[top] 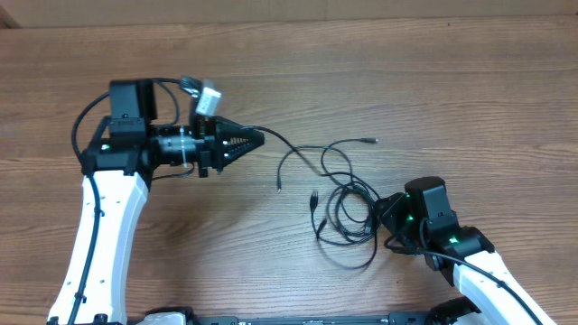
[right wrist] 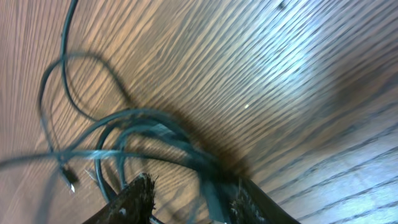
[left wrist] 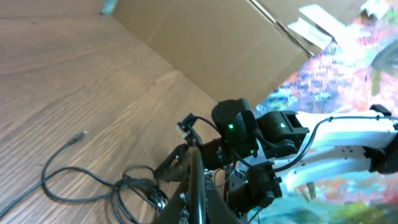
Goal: Untangle cables
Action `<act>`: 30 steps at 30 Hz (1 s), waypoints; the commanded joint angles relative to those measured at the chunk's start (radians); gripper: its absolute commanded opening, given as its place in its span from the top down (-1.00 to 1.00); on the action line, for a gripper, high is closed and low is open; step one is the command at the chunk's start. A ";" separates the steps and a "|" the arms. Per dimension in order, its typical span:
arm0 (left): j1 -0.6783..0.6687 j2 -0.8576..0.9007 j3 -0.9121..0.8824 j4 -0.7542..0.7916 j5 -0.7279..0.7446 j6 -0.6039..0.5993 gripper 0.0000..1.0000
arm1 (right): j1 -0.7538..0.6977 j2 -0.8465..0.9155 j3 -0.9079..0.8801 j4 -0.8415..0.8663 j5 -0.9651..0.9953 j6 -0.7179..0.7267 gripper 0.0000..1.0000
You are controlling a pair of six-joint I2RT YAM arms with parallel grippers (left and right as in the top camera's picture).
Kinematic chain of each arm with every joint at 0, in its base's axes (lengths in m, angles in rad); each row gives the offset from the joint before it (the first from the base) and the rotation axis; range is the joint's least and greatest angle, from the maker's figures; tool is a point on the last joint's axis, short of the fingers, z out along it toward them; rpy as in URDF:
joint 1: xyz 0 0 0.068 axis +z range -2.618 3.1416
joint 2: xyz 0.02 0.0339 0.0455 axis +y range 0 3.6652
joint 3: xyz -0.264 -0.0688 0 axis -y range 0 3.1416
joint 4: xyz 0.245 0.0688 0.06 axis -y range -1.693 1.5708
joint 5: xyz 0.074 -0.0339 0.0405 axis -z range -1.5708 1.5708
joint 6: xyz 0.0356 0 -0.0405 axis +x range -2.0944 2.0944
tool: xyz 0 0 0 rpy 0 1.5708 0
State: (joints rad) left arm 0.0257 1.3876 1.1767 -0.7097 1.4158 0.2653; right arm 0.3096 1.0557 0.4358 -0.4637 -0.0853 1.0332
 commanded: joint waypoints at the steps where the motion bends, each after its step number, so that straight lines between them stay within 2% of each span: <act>1: 0.006 -0.021 0.023 0.000 0.038 -0.006 0.92 | -0.013 0.001 -0.004 0.001 0.008 -0.013 0.08; 4: -0.012 -0.021 0.023 -0.001 0.005 -0.058 0.91 | -0.013 0.001 -0.003 0.010 -0.025 -0.016 -0.09; 6: -0.034 -0.021 0.023 0.000 -0.003 -0.071 0.92 | -0.013 0.001 -0.003 0.031 -0.060 -0.060 -0.13; 9: -0.041 -0.021 0.023 0.005 0.000 -0.073 0.92 | -0.013 0.001 -0.002 0.099 -0.175 -0.196 -0.27; 11: -0.041 -0.021 0.023 0.023 0.029 -0.117 0.92 | -0.013 0.001 -0.002 0.170 -0.278 -0.335 -0.43; 13: -0.041 -0.021 0.023 0.057 0.064 -0.157 0.92 | -0.013 0.001 -0.002 0.201 -0.274 -0.407 -0.51; 17: -0.041 -0.021 0.023 0.143 0.078 -0.260 0.92 | -0.013 0.002 -0.003 0.197 -0.089 -0.546 -0.47; 20: -0.041 -0.021 0.023 0.190 0.078 -0.310 0.92 | -0.013 0.002 -0.003 0.216 0.062 -0.620 -0.31; 26: -0.041 -0.021 0.023 0.196 0.077 -0.319 0.92 | -0.009 0.020 -0.003 0.306 -0.019 -0.620 -0.10; 30: -0.041 -0.021 0.023 0.214 0.077 -0.323 0.92 | 0.022 0.110 -0.003 0.322 -0.087 -0.620 0.07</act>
State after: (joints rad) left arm -0.0135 1.3876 1.1778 -0.5098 1.4670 -0.0357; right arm 0.3115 1.1194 0.4328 -0.1501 -0.1219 0.4366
